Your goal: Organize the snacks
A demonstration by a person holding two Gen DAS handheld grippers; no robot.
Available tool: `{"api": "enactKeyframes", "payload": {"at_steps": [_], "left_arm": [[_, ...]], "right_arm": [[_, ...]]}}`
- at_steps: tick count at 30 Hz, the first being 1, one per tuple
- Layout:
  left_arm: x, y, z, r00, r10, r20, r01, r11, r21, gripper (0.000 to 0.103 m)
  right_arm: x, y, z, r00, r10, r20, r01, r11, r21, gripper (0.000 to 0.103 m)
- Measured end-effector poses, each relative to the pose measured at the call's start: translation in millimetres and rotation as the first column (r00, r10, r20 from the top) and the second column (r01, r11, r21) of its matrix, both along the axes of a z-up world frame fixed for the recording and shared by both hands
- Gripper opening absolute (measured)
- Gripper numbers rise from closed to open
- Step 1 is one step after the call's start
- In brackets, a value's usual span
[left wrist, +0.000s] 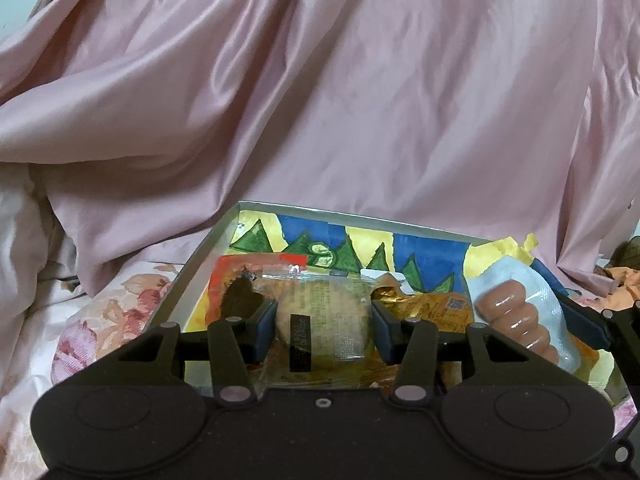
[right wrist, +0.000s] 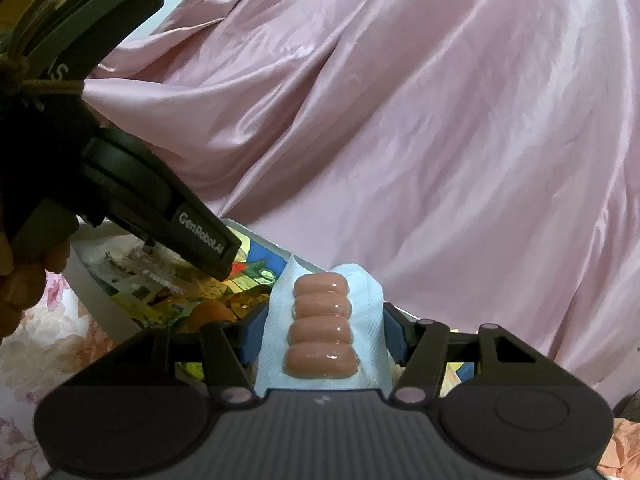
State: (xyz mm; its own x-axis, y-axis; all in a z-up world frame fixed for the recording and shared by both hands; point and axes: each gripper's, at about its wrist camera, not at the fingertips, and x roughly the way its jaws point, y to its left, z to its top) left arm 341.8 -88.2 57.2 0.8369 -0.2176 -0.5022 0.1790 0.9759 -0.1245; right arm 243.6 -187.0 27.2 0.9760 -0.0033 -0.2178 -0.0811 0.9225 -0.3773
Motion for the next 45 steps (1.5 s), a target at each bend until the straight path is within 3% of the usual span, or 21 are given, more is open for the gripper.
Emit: {"api": "enactKeyframes", "payload": {"at_steps": [16,18,21,26,29,34,45], "left_arm": [[4.3,-3.7,-2.8,1.0,0.004,-0.007,-0.004,1.0,0.014,0.052],[5.3,-3.9,-2.4,1.0,0.006,-0.01,-0.005,1.0,0.014,0.057],[4.8,-3.3,-1.2,1.0,0.016,-0.009,-0.016,1.0,0.007,0.076],[-4.0,0.7,4.4,0.999,0.044,0.017,-0.044,0.999,-0.02,0.098],[-14.2,3.3,10.4,0.997,0.061,0.046,-0.059,0.998,-0.028,0.102],[-32.5,9.2,24.4,0.993,0.085,0.078,-0.082,0.996,-0.042,0.102],[-84.5,27.3,50.5,0.986,0.112,0.127,-0.109,0.994,-0.032,0.102]], "right_arm": [[19.2,-15.0,-3.9,0.997,0.001,-0.073,0.006,0.996,0.087,0.066],[20.2,-14.8,-3.4,0.997,0.001,-0.076,0.006,0.996,0.089,0.066],[19.2,-13.5,-2.8,0.997,0.003,-0.077,0.004,0.996,0.086,0.067],[11.9,-16.2,-0.3,0.998,0.004,-0.063,0.003,0.995,0.103,0.083],[3.3,-20.1,4.2,0.999,0.003,-0.042,0.002,0.991,0.13,0.09],[-17.1,-25.6,16.2,1.0,-0.002,-0.002,0.002,0.986,0.167,0.099],[-63.6,-33.1,48.1,0.998,-0.026,0.052,0.015,0.98,0.201,0.103]]}}
